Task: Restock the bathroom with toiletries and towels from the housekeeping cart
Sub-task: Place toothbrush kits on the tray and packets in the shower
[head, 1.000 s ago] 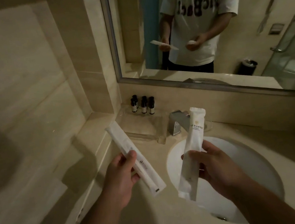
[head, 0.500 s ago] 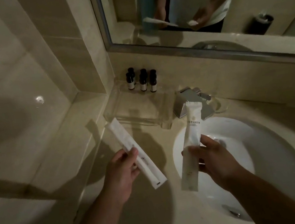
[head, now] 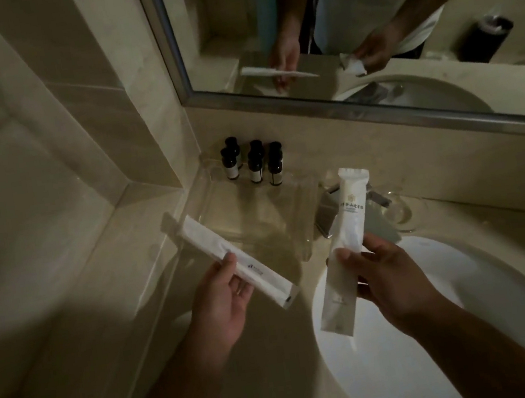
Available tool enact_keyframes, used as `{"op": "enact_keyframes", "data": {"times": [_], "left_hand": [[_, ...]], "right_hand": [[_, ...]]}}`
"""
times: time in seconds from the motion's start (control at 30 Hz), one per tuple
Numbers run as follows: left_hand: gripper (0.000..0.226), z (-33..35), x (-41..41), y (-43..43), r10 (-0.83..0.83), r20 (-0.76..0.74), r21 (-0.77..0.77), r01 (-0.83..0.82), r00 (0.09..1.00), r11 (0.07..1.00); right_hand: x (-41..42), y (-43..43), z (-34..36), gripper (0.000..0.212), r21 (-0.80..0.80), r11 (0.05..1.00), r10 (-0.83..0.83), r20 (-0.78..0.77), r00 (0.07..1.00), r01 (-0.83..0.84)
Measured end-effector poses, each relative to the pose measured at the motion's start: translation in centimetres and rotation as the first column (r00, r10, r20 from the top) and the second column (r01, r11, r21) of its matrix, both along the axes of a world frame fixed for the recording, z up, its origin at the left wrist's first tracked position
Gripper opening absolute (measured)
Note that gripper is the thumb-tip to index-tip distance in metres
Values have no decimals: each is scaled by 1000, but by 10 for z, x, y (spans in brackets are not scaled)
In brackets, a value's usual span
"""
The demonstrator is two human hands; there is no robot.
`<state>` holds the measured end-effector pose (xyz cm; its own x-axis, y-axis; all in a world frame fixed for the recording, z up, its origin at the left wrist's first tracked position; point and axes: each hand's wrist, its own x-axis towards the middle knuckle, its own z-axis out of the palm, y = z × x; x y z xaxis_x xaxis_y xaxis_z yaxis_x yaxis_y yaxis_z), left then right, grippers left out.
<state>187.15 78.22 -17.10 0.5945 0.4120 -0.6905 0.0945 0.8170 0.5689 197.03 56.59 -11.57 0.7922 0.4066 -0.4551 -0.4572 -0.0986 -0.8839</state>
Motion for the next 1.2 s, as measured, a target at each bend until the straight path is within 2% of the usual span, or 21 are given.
{"op": "enact_keyframes", "data": {"times": [0.2, 0.33, 0.43, 0.7, 1.2], "left_hand": [[31, -13, 31, 10, 29, -90, 48, -25, 996, 999], [23, -21, 41, 13, 84, -122, 59, -77, 989, 995], [30, -26, 47, 15, 97, -103, 30, -94, 990, 995], [22, -34, 53, 14, 141, -71, -17, -143, 987, 990], [34, -25, 46, 17, 100, -25, -54, -101, 995, 993]], "right_hand": [[35, 14, -7, 21, 6, 999, 39, -16, 999, -38], [47, 26, -11, 31, 8, 998, 67, -26, 997, -67], [52, 32, -13, 28, 18, 997, 77, -32, 997, -76], [50, 34, -20, 29, 15, 999, 51, -45, 998, -50], [38, 33, -18, 26, 21, 997, 80, -15, 997, -80]]}}
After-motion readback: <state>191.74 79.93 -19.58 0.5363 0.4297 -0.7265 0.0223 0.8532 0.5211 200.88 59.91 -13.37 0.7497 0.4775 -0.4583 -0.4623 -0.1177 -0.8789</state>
